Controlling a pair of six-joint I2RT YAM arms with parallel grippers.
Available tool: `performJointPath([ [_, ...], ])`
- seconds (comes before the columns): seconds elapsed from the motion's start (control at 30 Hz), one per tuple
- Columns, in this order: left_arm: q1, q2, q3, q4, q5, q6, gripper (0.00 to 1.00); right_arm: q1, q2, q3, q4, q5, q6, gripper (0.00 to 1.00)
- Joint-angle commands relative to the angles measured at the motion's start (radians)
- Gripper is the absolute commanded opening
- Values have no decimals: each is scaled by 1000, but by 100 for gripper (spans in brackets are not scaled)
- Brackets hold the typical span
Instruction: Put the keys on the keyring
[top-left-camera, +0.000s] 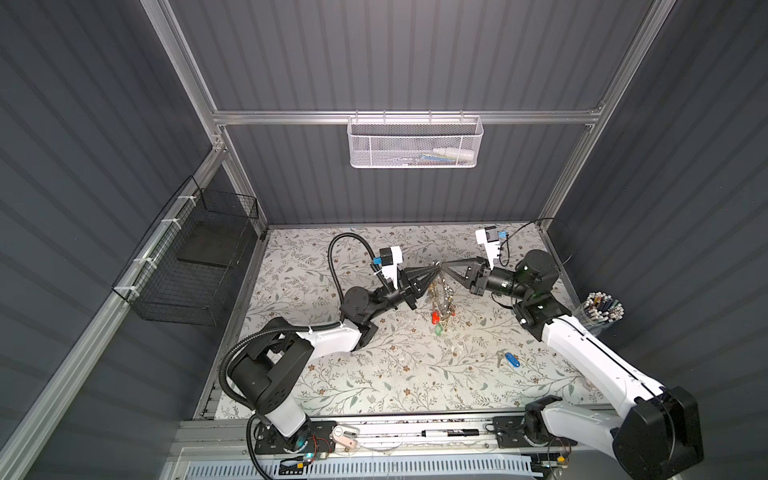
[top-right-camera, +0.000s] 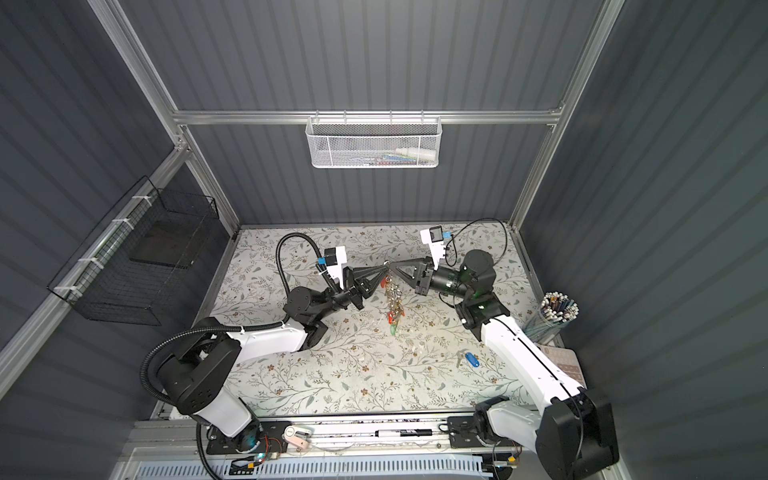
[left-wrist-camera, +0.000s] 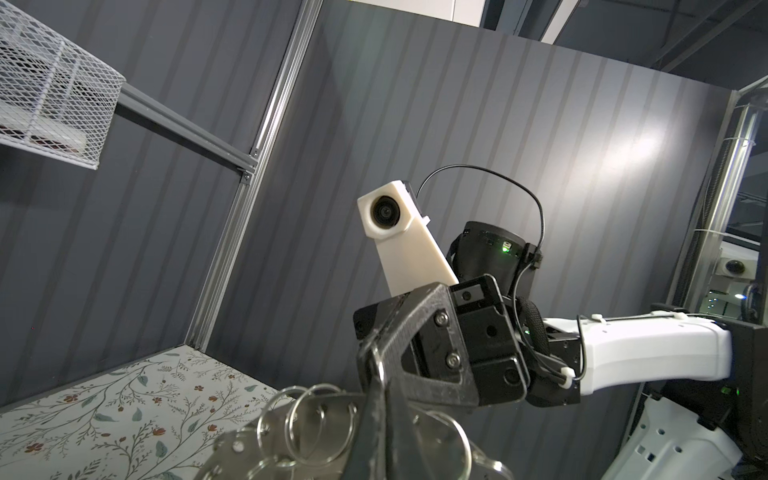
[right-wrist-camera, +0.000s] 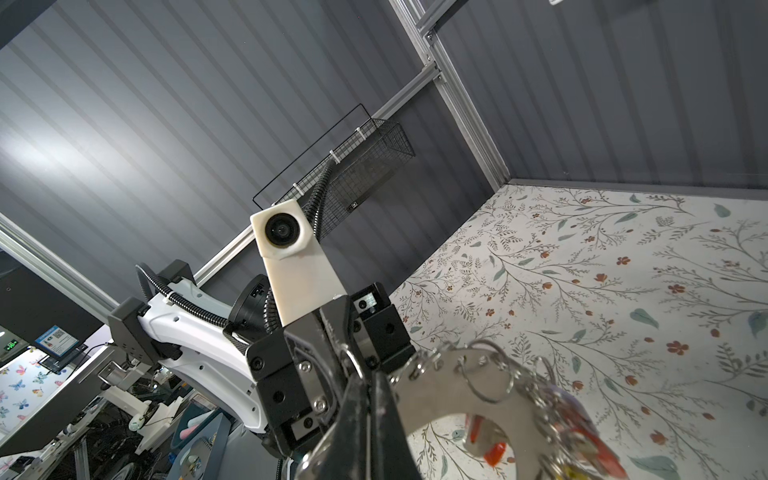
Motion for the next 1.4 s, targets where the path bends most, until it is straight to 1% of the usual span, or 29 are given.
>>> performJointPath([
  [0.0,53,24,43,61,1,-61,0,2,-19,3,-25,12,-28,0],
  [0.07,70,29,48,60,19,-91,3,2,-31,11,-75,33,-70,0],
  [0.27,115,37,44,57,75,-142,16,2,-37,45,-223,104,-212,0],
  [0.37,141,36,48,4,112,-159,19,2,-37,65,-283,125,-280,0],
  [0.4,148,31,48,-14,124,-157,21,2,-63,69,-297,127,-300,0],
  [0.47,167,5,49,-98,150,-133,27,3,-73,76,-332,128,-351,0],
  [0.57,195,-59,73,-356,210,2,34,6,-81,79,-373,124,-434,0],
  [0.63,203,-102,97,-539,276,144,44,8,-82,81,-399,114,-493,0],
  [0.73,208,-171,99,-702,325,315,50,10,-77,78,-423,95,-570,0],
  [0.77,209,-191,105,-754,352,379,52,9,-76,76,-425,90,-590,0],
  [0.83,210,-224,149,-956,416,556,55,13,-73,70,-429,80,-643,0],
  [0.93,209,-226,262,-1249,477,770,55,24,-82,47,-416,77,-721,0],
  [0.97,210,-216,294,-1335,506,833,55,25,-87,32,-400,57,-742,0],
  [1.0,208,-198,338,-1423,533,894,55,27,-96,2,-351,30,-761,0],
  [1.03,208,-179,385,-1511,542,943,54,33,-105,-24,-309,28,-776,0],
  [1.1,208,-154,448,-1594,526,995,51,37,-114,-33,-294,28,-787,0],
  [1.17,208,-149,466,-1624,517,1035,50,37,-107,-21,-322,13,-803,0],
  [1.27,208,-144,496,-1681,533,1101,49,42,-94,-13,-343,8,-810,0],
  [1.37,206,-129,543,-1774,532,1164,43,48,-96,-26,-314,-7,-802,0],
])
